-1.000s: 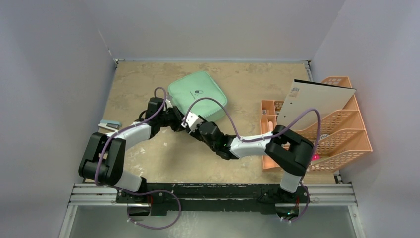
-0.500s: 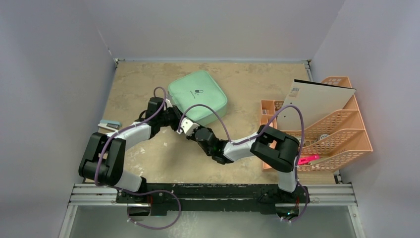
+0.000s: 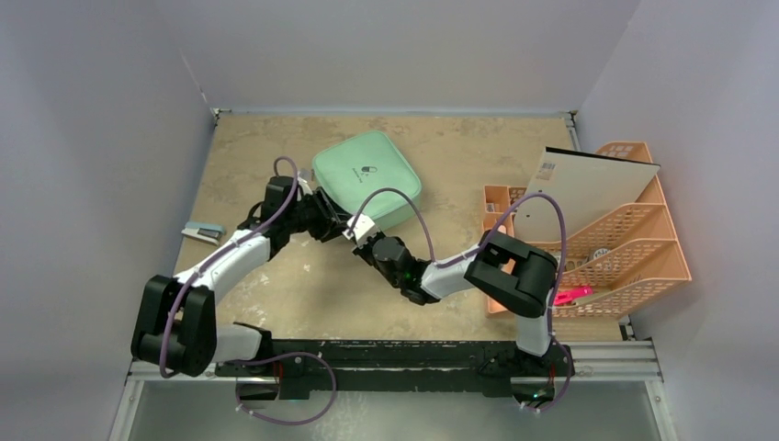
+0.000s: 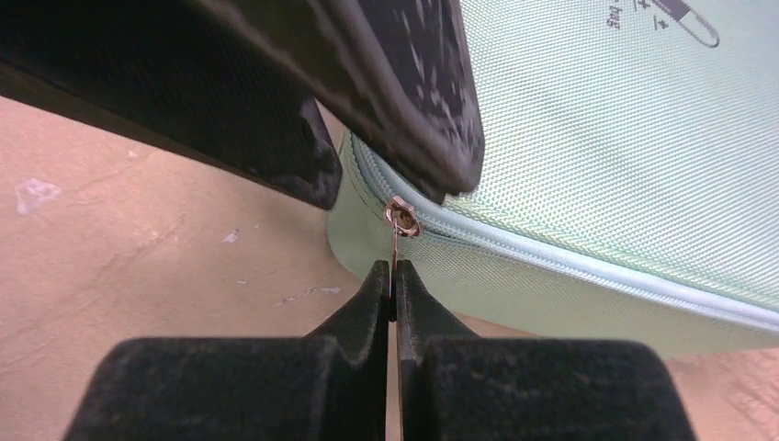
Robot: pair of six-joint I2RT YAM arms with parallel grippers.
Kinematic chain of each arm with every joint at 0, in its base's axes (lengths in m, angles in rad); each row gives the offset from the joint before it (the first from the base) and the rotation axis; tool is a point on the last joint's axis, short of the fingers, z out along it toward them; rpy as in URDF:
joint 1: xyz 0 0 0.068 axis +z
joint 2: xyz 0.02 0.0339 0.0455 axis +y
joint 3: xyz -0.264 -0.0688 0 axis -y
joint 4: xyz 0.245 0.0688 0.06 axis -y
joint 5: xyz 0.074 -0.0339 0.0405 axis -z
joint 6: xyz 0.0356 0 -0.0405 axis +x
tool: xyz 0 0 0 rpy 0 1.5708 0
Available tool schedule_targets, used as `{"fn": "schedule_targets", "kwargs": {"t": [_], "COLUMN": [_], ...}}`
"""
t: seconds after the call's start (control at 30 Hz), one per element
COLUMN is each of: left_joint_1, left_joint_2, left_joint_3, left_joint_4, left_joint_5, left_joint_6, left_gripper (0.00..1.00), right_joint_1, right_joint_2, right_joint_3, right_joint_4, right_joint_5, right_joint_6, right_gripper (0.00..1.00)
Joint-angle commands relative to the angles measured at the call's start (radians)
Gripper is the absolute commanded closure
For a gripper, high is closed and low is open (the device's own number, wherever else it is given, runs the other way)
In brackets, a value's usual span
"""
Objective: Organize the medicine kit
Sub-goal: Zip the medicine box at the center of the board.
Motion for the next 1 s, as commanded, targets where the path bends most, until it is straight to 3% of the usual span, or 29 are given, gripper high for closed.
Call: {"fn": "schedule_targets", "kwargs": {"t": [0.0, 0.23, 0.43, 0.63, 0.73, 0.87, 0.93, 0.97], "left_joint_1": [-0.003, 0.005, 0.015, 0.015, 0.015, 0.015, 0.016, 0.017], "left_joint_2": [-0.073, -0.05, -0.009, 0.062, 0.089, 0.131, 0.134, 0.132], "left_joint_3": [0.055, 0.082, 0.074, 0.083, 0.084, 0.109, 0.112, 0.111], "left_joint_4": [-0.132, -0.198, -0.059, -0.02, -0.037, -0.109, -0.148, -0.165], "left_joint_5": [-0.111, -0.203, -0.155, -0.151, -0.169, -0.228, -0.253, -0.265], "left_joint_6": [0.079, 0.155, 0.135, 0.102, 0.101, 0.166, 0.198, 0.211], "left_gripper": [0.59, 0.54, 0.52, 0.54, 0.6, 0.89, 1.0, 1.0], "right_joint_1": [0.0, -0.011, -0.014, -0.023, -0.031, -0.082, -0.102, -0.111], "right_joint_2": [-0.047, -0.058, -0.074, -0.065, -0.071, -0.107, -0.134, -0.149], "right_joint_3": [-0.013, -0.012, -0.008, 0.017, 0.022, 0.017, 0.001, -0.013], "right_joint_4": [0.051, 0.015, -0.018, -0.052, -0.093, -0.187, -0.221, -0.237], "right_joint_5": [-0.086, -0.157, -0.148, -0.164, -0.15, -0.151, -0.132, -0.122], "right_joint_6": [0.154, 0.225, 0.237, 0.266, 0.301, 0.386, 0.401, 0.404], "right_gripper": [1.0, 1.0, 1.0, 1.0, 1.0, 1.0, 1.0, 1.0]}}
